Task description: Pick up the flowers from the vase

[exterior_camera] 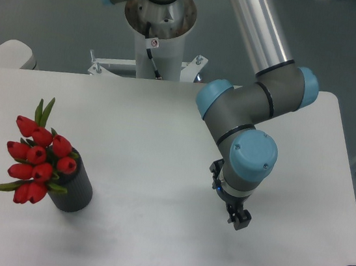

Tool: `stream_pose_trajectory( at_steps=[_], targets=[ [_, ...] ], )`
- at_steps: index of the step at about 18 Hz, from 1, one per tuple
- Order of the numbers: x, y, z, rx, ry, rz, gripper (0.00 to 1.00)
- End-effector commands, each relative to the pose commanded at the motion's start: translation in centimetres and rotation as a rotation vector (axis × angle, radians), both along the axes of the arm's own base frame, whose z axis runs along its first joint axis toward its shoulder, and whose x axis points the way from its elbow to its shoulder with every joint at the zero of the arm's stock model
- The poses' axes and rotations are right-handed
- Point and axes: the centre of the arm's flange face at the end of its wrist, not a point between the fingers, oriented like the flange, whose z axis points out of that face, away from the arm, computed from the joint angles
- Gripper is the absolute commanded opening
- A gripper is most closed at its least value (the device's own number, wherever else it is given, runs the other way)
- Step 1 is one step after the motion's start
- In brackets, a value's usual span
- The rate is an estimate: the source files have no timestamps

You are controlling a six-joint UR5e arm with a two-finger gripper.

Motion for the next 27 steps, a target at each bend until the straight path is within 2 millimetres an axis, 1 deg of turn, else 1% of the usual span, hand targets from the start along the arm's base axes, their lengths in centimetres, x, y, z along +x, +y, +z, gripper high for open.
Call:
stream_pose_trajectory(
  at_steps=[8,10,14,17,20,24,27],
  targets=[
    [0.2,0.1,0.4,0.005,-0.003,0.006,1.00],
    [0.7,0.1,0.5,0.023,-0.028,0.010,1.00],
    [3.6,-0.5,1.9,0.157,-0.128,0.039,1.00],
    [5.4,-0.8,2.9,0.219,-0.181,0.083,1.00],
    [7.1,-1.1,4.8,0.290,-0.222,0.087,1.00],
    [9.8,-2.0,6.3,0.395,-0.307,0.100,1.00],
    [11.2,-1.8,6.1,0.449,-0.393,0.163,1.00]
  ],
)
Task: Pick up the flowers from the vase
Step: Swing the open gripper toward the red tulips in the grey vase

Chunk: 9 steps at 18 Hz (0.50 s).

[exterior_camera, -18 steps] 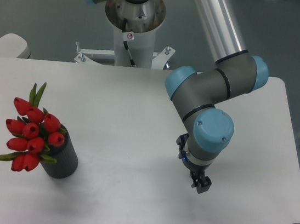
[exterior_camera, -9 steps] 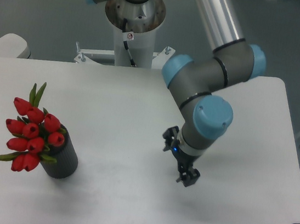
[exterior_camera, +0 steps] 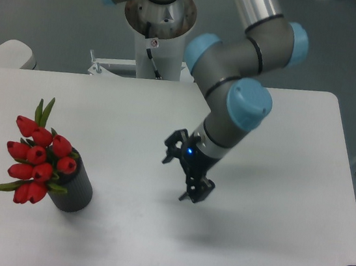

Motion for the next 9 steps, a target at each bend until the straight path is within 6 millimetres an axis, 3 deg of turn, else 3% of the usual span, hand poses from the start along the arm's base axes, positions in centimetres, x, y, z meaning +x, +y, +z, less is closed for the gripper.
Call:
stream_pose_trajectory(
  at_steps=[2,9],
  targets=[
    [1.0,0.4,1.1,0.055,-0.063,0.038,1.00],
    [5.5,1.7,1.1,0.228,-0.312,0.069,1.00]
  ],
)
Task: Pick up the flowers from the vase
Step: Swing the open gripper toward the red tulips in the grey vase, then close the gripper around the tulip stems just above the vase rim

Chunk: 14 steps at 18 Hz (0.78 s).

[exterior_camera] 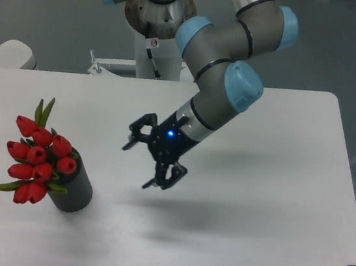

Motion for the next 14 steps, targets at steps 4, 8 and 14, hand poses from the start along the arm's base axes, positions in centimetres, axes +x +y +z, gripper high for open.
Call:
stream_pose_trajectory(
  at_steps=[4,8,14],
  targets=[
    [2.4,1.7,0.2,0.011,-0.016,-0.029,1.00],
    [4.2,3.0,0.2,0.038,0.016,-0.065,1.00],
    [7.9,4.5,-0.9,0.038,0.003,-0.129,1.00]
  ],
)
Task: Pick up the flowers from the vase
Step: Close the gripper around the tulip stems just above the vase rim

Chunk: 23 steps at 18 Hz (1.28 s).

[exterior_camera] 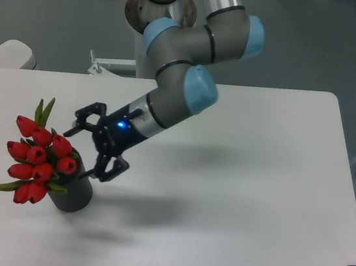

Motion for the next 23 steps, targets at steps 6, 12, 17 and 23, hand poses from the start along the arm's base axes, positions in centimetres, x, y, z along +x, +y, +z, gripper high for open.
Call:
stream_pose_trajectory(
  at_steps=[6,12,17,23],
  targets=[
    [1.0,1.4,-0.6,0.063,-0.083,-0.007,1.00],
    [1.0,2.0,-1.4,0.070,-0.081,0.007,0.74],
    [0.6,1.9,-0.8,0.059,-0.092,0.030,0.25],
    [0.0,1.7,-0.1,0.060,-0.091,0.047,0.15]
  ],
)
